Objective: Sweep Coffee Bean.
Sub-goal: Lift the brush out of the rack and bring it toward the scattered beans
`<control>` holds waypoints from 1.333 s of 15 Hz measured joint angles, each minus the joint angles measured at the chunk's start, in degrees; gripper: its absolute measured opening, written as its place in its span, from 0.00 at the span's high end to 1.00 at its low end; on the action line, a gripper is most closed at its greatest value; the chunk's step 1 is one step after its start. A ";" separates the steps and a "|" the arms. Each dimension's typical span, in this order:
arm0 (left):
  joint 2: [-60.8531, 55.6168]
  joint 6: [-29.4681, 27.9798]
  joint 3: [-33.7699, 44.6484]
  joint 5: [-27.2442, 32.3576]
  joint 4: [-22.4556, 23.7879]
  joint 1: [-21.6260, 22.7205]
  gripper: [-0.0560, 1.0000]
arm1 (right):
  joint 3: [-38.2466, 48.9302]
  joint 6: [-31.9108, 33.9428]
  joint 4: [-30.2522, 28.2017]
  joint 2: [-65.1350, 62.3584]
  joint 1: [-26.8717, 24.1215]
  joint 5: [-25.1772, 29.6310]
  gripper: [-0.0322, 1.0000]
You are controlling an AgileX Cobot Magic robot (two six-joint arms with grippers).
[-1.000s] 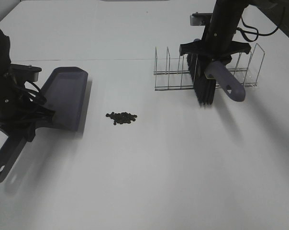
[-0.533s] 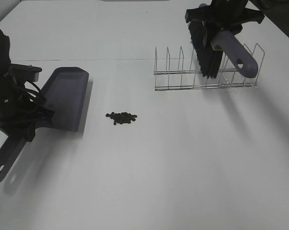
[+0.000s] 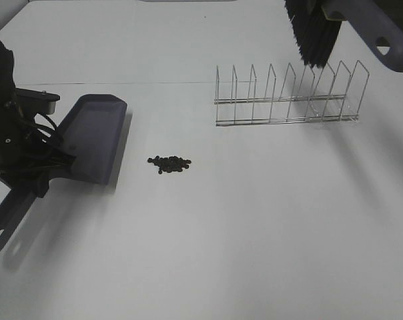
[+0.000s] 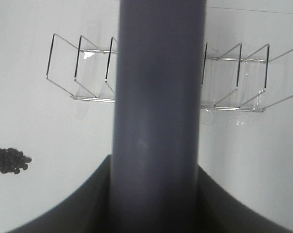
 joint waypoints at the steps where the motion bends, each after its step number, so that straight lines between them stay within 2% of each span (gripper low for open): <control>1: 0.00 0.00 0.00 0.00 0.00 0.00 0.63 | 1.26 -0.06 0.00 -1.26 0.00 0.00 0.71; 6: 0.00 0.17 0.00 0.86 0.00 0.00 0.63 | 13.58 -0.17 0.00 -9.40 0.00 0.29 0.71; 10: 0.00 2.46 0.00 1.60 0.06 0.00 0.63 | 28.02 -0.17 0.17 -18.51 0.00 0.29 0.71; 14: 0.17 4.35 0.00 1.60 0.34 0.00 0.63 | 37.99 -0.29 -0.11 -19.37 0.63 0.23 0.71; 16: 1.32 4.76 0.00 1.60 1.09 -0.69 0.63 | 40.57 0.40 -3.09 -19.14 4.41 0.52 0.71; 19: 2.69 4.70 0.00 1.55 2.23 -3.78 0.63 | 40.68 5.50 -10.37 -15.30 12.72 -1.89 0.71; 20: 2.92 4.30 -0.06 1.55 2.52 -4.70 0.63 | 40.68 5.90 -11.06 -14.15 13.64 -2.01 0.71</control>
